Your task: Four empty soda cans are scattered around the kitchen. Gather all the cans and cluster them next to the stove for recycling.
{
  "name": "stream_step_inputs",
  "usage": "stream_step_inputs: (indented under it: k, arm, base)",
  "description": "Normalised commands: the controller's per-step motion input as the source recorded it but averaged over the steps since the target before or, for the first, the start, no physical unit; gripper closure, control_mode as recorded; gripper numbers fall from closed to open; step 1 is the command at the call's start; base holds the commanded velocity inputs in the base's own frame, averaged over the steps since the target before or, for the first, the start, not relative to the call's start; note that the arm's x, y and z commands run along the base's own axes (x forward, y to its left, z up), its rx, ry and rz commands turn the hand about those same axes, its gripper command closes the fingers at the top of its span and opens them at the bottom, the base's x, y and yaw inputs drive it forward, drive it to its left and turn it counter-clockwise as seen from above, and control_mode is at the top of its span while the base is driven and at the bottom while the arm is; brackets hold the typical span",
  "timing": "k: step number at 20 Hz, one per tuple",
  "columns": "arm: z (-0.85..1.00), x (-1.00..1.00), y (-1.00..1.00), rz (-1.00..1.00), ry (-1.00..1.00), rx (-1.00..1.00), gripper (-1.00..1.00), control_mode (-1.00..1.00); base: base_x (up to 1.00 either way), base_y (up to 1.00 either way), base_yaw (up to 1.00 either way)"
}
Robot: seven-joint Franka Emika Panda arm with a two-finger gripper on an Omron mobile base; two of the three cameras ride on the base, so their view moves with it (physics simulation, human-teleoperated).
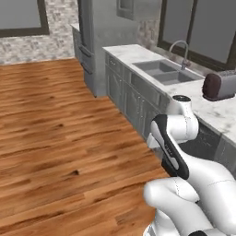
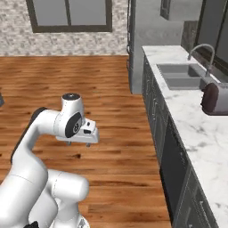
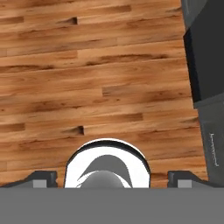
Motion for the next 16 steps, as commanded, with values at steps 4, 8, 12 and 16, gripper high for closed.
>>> stream_step_inputs:
  k: [4,8,12,16]
  arm:
    - [0.00,0.00,0.00,0.00,0.00,0.00,-1.00,1.00]
    - [0.00,0.00,0.00,0.00,0.00,0.00,-1.00,1.00]
    - [0.00,0.00,0.00,0.00,0.00,0.00,-1.00,1.00]
    - [0.00,0.00,0.00,0.00,0.00,0.00,-1.00,1.00]
  base:
    - [0.00,0.18,0.43]
    - [0.06,0.32,0.34]
    - [0.37,0.53,0.21]
    - [0.57,0.62,0.10]
